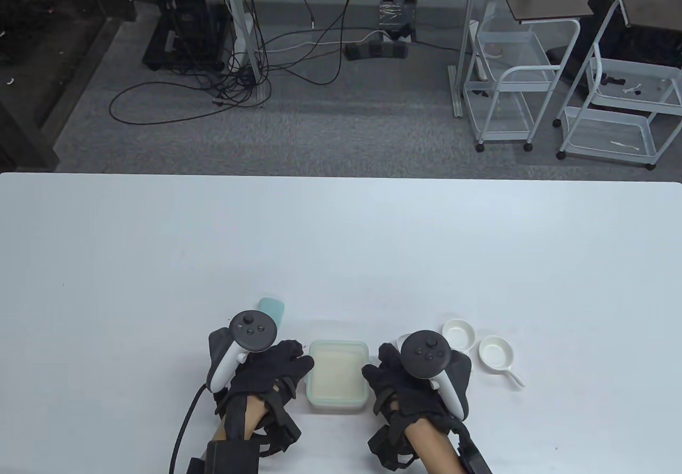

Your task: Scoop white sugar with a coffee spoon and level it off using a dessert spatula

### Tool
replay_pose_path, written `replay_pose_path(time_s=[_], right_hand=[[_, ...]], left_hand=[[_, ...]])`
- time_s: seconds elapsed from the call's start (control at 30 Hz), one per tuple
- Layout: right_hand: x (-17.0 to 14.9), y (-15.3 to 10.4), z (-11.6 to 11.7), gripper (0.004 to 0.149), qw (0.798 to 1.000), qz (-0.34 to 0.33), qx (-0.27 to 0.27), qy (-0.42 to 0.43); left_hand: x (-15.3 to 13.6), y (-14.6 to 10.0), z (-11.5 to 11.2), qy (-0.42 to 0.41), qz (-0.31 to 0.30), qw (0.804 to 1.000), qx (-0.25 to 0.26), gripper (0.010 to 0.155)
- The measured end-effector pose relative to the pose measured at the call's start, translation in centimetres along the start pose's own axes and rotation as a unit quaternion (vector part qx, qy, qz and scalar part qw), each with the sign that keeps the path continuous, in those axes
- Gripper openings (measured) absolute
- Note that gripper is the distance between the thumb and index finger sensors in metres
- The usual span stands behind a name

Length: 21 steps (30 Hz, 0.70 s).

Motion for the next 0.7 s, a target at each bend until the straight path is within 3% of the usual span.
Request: replay_pose_path(time_s=[0.17, 0.23, 0.37, 0.57, 0.7], right_hand=[[0.2, -0.8, -1.8, 0.069, 0.999, -0.013, -0.033, 0.012], [0.0, -1.1, -2.4, 0.07, 0.999, -0.014, -0.038, 0.022], [-0.6, -1.7, -3.4, 0.073, 0.998, -0.019, -0.05, 0.029], [-0.9, -2.1, -4.6, 0.081, 0.996, -0.02, -0.088, -0.014], [-0.6, -2.1, -4.3, 0.081, 0.994, -0.02, -0.094, -0.057]], left_hand=[[2.0, -0.9, 0.0, 0.088, -0.051, 0.994, 0.048, 0.075], [3.2, -1.4, -0.4, 0.13, -0.104, 0.984, 0.063, 0.079], [5.4, -2.1, -3.6, 0.208, -0.214, 0.954, -0.004, 0.107], [5.9, -1.9, -7.0, 0.344, -0.224, 0.911, -0.035, 0.125], [5.8, -1.5, -7.4, 0.357, -0.22, 0.908, -0.028, 0.125]])
Point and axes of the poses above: the tracker on the back of each hand, its own x axis roughly to the thumb side, its own y axis roughly from the wrist to the fingertips, z = x × y, the point moved 5 cm from there along y, roughly from the wrist to the fingertips, and after that the axes turned 13 degrees about -y, right-handed, at the moved point
